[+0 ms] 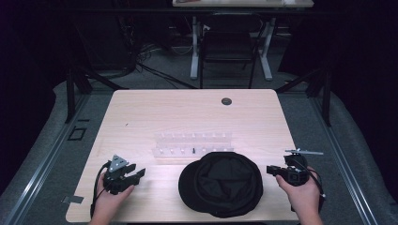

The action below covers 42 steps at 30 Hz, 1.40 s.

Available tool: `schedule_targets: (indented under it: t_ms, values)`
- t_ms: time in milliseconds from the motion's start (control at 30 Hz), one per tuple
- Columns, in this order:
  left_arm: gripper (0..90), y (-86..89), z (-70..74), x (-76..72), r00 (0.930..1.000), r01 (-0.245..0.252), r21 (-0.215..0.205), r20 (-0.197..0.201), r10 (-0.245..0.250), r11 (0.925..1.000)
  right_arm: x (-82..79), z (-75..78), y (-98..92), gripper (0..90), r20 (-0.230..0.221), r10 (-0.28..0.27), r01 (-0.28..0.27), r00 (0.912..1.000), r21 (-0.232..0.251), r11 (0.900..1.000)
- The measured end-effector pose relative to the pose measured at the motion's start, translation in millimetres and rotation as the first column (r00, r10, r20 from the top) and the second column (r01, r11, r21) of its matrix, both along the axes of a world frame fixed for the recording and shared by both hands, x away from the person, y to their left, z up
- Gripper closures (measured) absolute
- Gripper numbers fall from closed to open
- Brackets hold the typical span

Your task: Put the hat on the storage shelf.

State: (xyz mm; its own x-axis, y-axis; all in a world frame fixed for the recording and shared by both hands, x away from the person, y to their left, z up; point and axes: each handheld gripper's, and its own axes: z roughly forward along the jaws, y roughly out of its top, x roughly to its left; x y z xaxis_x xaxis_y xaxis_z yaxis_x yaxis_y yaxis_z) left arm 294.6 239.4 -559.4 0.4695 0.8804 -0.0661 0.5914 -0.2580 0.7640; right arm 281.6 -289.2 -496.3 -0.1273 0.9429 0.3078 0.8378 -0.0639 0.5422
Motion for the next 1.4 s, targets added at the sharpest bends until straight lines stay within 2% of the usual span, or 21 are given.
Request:
schedule_targets:
  t_ms: [33,233,300,500,600,700,733,767,833,933,1067,1133,1167,1200,1233,1333,1367,1400]
  values:
    - [52.8,0.2,0.3,-0.3,1.0000,0.003,0.003,-0.001,-0.003,1.0000,0.0,4.2,2.9,76.2,-0.011,0.014,-0.014,0.9998,0.011,1.000]
    - [52.7,-1.0,1.1,-2.1,1.0000,0.002,-0.005,0.005,-0.002,1.0000,-1.3,14.4,11.0,74.3,-0.046,0.055,-0.055,0.9974,-0.004,0.998]
    - [52.6,-1.4,1.4,-1.4,0.9999,0.007,-0.003,0.009,-0.007,1.0000,0.2,14.1,12.5,73.4,-0.071,0.077,-0.076,0.9945,0.012,0.997]
    - [52.5,-3.4,0.7,-1.1,0.9999,0.011,-0.002,0.000,-0.011,0.9999,6.4,10.4,16.2,70.9,-0.126,0.078,-0.082,0.9889,-0.029,0.996]
    - [52.5,-3.1,1.0,-1.7,0.9999,0.012,0.000,-0.001,-0.012,0.9999,10.7,8.3,17.8,69.2,-0.144,0.076,-0.079,0.9866,-0.020,0.997]
    - [52.4,-2.7,1.9,-2.2,0.9999,0.016,0.002,-0.008,-0.016,0.9999,15.8,5.3,19.1,69.0,-0.165,0.081,-0.087,0.9830,-0.035,0.996]
    - [52.4,-2.6,1.9,-2.2,0.9998,0.016,0.001,-0.008,-0.016,0.9999,17.4,3.9,20.4,69.5,-0.169,0.072,-0.080,0.9829,-0.041,0.996]
    - [52.3,-2.5,1.9,-2.0,0.9998,0.018,0.004,-0.007,-0.018,0.9998,19.1,3.0,20.5,70.4,-0.185,0.086,-0.095,0.9789,-0.040,0.995]
    - [52.3,-3.1,1.0,-1.6,0.9999,0.014,-0.001,0.000,-0.014,0.9999,22.0,-0.4,23.2,70.5,-0.193,0.085,-0.095,0.9776,-0.043,0.995]
    - [52.3,-3.6,0.5,-1.0,0.9999,0.012,-0.005,-0.001,-0.012,0.9999,26.5,-4.7,25.2,71.7,-0.215,0.106,-0.119,0.9709,-0.049,0.992]
    - [52.1,-3.4,0.5,-0.9,0.9998,0.018,-0.002,-0.001,-0.018,0.9998,31.6,-9.5,27.8,77.0,-0.245,0.110,-0.129,0.9633,-0.063,0.990]
    - [52.0,-3.5,0.4,-1.0,0.9999,0.013,-0.005,-0.001,-0.013,0.9999,33.4,-11.4,29.7,79.7,-0.249,0.101,-0.118,0.9633,-0.057,0.991]
    - [52.0,-3.3,0.5,-1.0,0.9999,0.014,-0.005,-0.002,-0.014,0.9999,34.9,-11.6,29.3,80.6,-0.259,0.115,-0.134,0.9590,-0.057,0.989]
    - [52.0,-3.2,0.3,-0.8,0.9999,0.015,-0.007,-0.001,-0.015,0.9999,35.6,-12.4,30.1,81.0,-0.258,0.109,-0.127,0.9599,-0.056,0.990]
    - [52.0,-3.3,0.3,-0.8,0.9999,0.015,-0.006,-0.001,-0.015,0.9999,36.8,-12.1,30.4,81.2,-0.268,0.118,-0.138,0.9561,-0.058,0.989]
    - [51.9,-3.2,0.6,-0.7,0.9998,0.018,0.000,-0.002,-0.018,0.9998,39.0,-13.7,32.8,81.2,-0.269,0.116,-0.136,0.9561,-0.057,0.989]
    - [52.0,-3.4,0.4,-0.6,0.9998,0.018,-0.002,-0.001,-0.018,0.9998,40.2,-13.2,32.0,81.2,-0.283,0.133,-0.157,0.9499,-0.064,0.985]
    - [51.9,-3.5,0.3,-0.6,0.9998,0.018,-0.002,-0.003,-0.018,0.9998,41.2,-14.1,33.1,81.1,-0.289,0.130,-0.154,0.9485,-0.061,0.986]
